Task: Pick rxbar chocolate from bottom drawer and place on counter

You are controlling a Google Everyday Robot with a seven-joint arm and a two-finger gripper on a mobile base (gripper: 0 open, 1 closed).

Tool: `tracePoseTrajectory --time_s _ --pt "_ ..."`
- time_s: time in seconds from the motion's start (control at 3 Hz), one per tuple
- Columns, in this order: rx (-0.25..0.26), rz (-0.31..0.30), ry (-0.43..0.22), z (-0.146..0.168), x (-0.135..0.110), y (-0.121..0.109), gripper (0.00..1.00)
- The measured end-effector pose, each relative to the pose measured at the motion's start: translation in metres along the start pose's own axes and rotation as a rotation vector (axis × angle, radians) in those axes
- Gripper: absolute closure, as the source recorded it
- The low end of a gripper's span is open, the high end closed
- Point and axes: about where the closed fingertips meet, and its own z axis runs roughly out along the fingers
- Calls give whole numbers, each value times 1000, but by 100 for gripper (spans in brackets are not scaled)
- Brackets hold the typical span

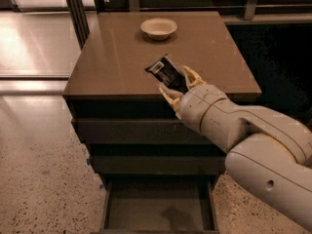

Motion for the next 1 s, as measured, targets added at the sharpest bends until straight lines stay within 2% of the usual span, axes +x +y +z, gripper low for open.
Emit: tracePoseTrajectory --time_s 0.33,0.67,1.0 --pt "-50 -22 34 20 -7 -3 100" --pt "-92 -70 72 40 7 -5 100" --pt "-126 -101 118 58 32 -7 100"
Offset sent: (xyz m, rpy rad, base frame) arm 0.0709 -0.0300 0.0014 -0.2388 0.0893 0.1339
